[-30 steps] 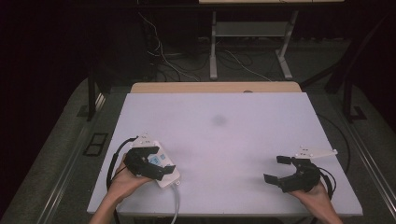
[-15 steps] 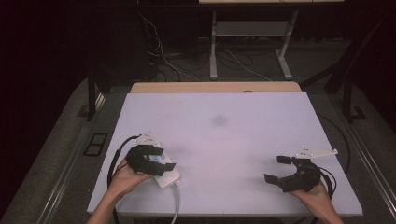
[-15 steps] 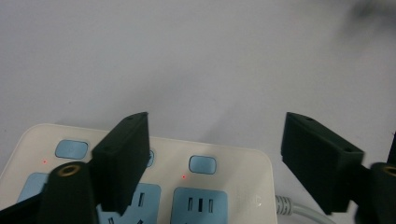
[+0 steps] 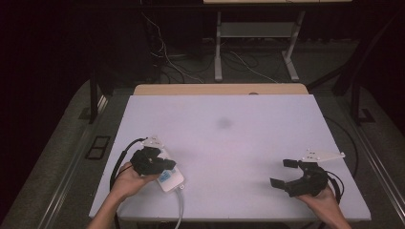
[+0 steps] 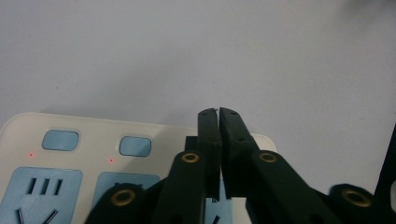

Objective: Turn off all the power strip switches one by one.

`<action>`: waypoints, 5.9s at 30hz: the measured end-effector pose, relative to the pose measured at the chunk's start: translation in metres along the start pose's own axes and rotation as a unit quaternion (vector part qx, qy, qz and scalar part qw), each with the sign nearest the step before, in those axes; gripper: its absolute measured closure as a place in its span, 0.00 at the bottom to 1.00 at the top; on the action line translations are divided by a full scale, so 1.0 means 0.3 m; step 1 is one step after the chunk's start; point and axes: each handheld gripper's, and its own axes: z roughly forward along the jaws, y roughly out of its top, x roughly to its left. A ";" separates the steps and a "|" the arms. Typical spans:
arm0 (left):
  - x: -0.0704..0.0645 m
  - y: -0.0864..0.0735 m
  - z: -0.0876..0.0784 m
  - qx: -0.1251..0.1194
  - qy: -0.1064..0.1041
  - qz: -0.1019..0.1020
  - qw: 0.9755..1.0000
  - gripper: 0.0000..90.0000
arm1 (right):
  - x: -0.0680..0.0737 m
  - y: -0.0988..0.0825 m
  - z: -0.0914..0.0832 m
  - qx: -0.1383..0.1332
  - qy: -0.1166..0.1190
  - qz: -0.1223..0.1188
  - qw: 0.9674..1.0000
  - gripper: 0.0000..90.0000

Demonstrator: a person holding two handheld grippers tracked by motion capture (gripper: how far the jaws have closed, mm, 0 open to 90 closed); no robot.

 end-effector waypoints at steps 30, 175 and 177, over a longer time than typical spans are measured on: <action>0.019 0.002 0.049 0.041 -0.012 0.000 0.999 0.99 | 0.000 -0.003 0.005 0.006 0.002 -0.003 1.000 0.00; 0.139 0.001 0.027 0.018 0.025 -0.023 0.999 0.99 | -0.007 -0.010 -0.006 0.007 -0.005 -0.002 1.000 0.00; 0.140 0.001 0.027 0.018 0.023 -0.029 0.999 0.99 | -0.007 -0.009 -0.006 0.007 -0.005 -0.002 1.000 0.00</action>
